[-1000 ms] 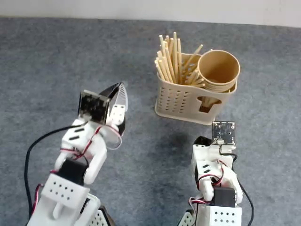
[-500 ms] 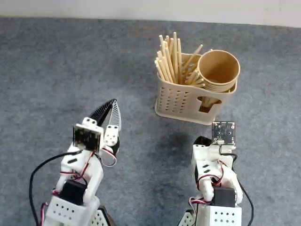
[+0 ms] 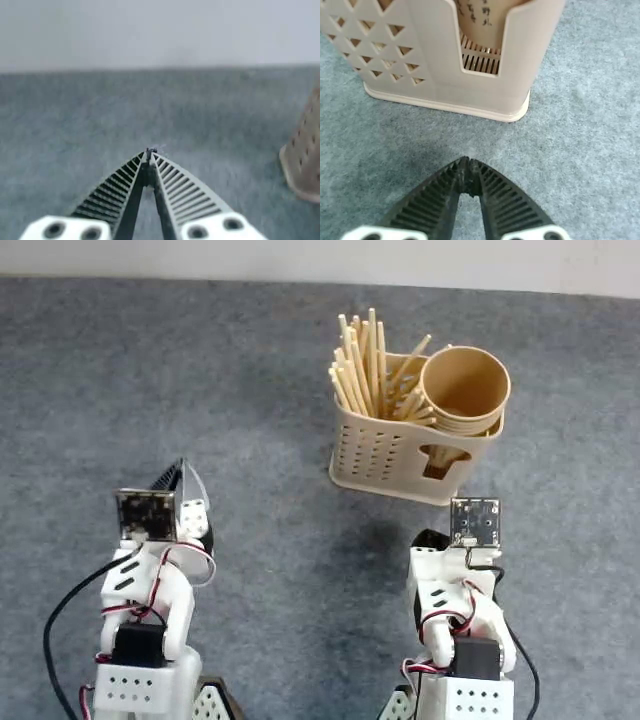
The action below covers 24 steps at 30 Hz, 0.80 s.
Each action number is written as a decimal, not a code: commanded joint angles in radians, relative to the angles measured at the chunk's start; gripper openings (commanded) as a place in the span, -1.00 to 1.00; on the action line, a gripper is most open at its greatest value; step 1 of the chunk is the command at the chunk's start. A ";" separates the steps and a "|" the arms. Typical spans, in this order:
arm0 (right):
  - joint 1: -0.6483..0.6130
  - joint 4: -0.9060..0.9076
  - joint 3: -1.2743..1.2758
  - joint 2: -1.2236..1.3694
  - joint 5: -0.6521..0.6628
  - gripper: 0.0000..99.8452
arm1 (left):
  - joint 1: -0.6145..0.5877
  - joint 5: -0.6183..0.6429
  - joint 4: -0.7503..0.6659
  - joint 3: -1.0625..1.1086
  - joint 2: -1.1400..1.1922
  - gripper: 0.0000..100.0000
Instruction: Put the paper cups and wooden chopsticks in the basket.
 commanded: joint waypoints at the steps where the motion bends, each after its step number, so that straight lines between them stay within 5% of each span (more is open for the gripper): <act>1: 0.010 -0.019 0.154 -0.016 -0.003 -0.99 | -0.013 0.003 0.224 0.022 -0.001 -0.98; 11: 0.010 -0.019 0.154 -0.016 -0.003 -0.99 | -0.015 0.002 0.555 0.022 -0.001 -0.98; 19: 0.004 -0.012 0.154 -0.016 -0.003 -0.99 | -0.015 0.002 0.690 0.022 -0.001 -0.98; 24: 0.004 0.193 0.154 -0.016 -0.003 -0.99 | -0.013 0.005 0.750 0.022 -0.002 -0.98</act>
